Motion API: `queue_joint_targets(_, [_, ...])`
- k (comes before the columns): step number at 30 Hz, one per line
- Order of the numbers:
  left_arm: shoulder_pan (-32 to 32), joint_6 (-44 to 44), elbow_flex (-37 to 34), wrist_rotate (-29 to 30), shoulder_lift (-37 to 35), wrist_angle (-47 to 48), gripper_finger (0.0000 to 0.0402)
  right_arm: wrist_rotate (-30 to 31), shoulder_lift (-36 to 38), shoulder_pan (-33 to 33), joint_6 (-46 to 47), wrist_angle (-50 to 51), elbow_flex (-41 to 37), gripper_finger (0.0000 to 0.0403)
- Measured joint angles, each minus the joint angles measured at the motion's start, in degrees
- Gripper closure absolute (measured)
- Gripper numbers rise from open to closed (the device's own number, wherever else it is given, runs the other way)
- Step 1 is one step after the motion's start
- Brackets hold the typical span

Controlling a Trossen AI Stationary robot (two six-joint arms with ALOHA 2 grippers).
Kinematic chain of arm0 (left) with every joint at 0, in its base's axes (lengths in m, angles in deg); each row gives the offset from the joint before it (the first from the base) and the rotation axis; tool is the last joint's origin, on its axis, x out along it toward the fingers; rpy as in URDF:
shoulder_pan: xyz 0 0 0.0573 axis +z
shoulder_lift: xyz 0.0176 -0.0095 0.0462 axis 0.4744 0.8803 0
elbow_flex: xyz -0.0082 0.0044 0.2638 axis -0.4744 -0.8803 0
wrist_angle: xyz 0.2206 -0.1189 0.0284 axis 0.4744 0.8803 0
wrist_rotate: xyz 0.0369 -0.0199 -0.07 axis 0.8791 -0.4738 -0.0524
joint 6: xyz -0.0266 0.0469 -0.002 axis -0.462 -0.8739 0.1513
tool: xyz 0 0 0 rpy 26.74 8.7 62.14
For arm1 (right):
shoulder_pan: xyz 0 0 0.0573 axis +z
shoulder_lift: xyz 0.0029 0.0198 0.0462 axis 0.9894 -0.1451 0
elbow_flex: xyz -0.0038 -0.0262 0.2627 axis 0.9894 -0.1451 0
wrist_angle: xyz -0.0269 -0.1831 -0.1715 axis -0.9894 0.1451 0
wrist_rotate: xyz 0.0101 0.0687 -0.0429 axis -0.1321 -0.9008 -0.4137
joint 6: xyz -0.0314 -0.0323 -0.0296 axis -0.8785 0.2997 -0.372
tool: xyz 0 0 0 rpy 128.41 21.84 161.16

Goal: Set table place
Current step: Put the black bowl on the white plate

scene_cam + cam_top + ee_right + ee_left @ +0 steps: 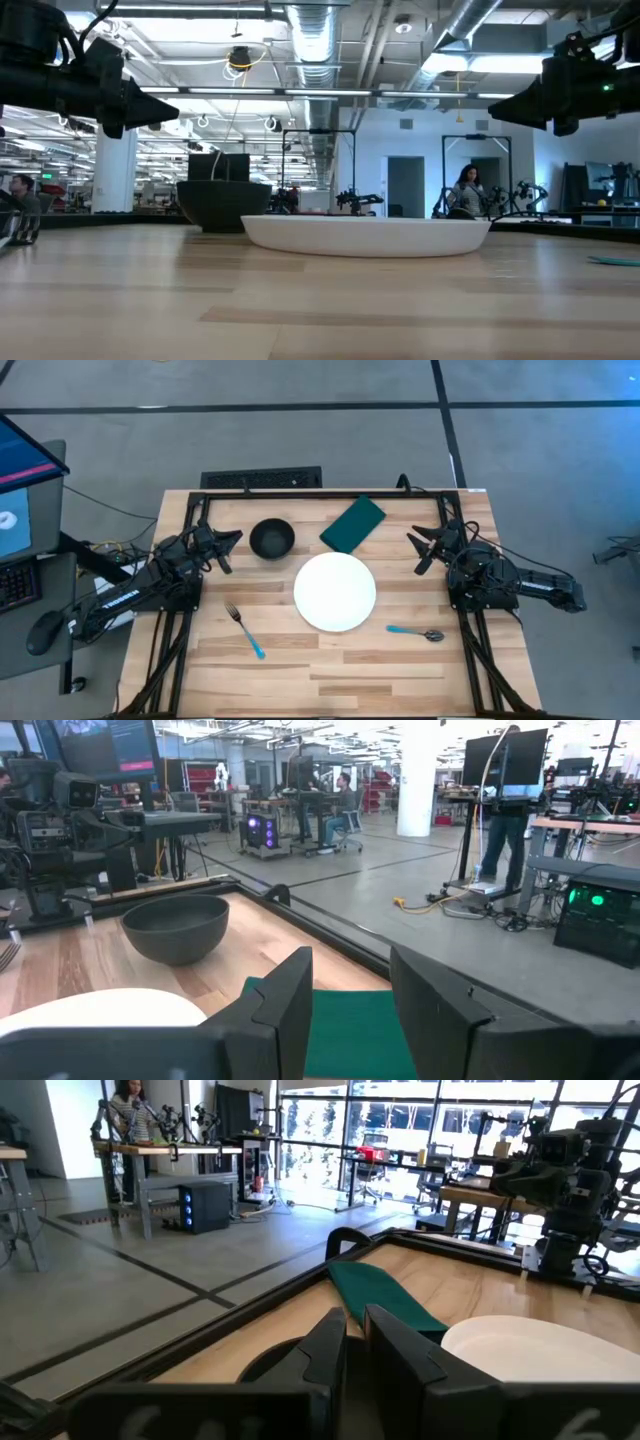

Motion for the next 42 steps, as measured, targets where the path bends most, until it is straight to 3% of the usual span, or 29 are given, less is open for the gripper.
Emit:
queue_joint_targets(16, [0.0,0.07,0.0,0.0,0.0,0.0,0.0371,0.01,0.0,0.0,-0.02,0.01,0.01,0.0244])
queue_joint_targets(22, [0.0,0.23,0.0,0.0,0.0,0.0,0.0371,0.01,0.0,-0.63,-6.61,-0.01,0.01,0.0244])
queue_joint_targets(33, [0.0,6.79,-0.02,-0.02,-0.02,-0.02,0.0371,0.01,0.01,-0.63,1.82,-0.34,-0.06,0.0244])
queue_joint_targets(37, [0.02,8.73,-0.01,-0.02,0.0,-0.01,0.0371,0.41,0.0,-1.13,-2.42,-0.58,-0.08,0.0244])
queue_joint_targets(42, [0.0,8.72,-0.01,-0.02,-0.01,-0.02,0.0371,0.23,0.01,-1.4,-0.74,-0.5,-0.09,0.0244])
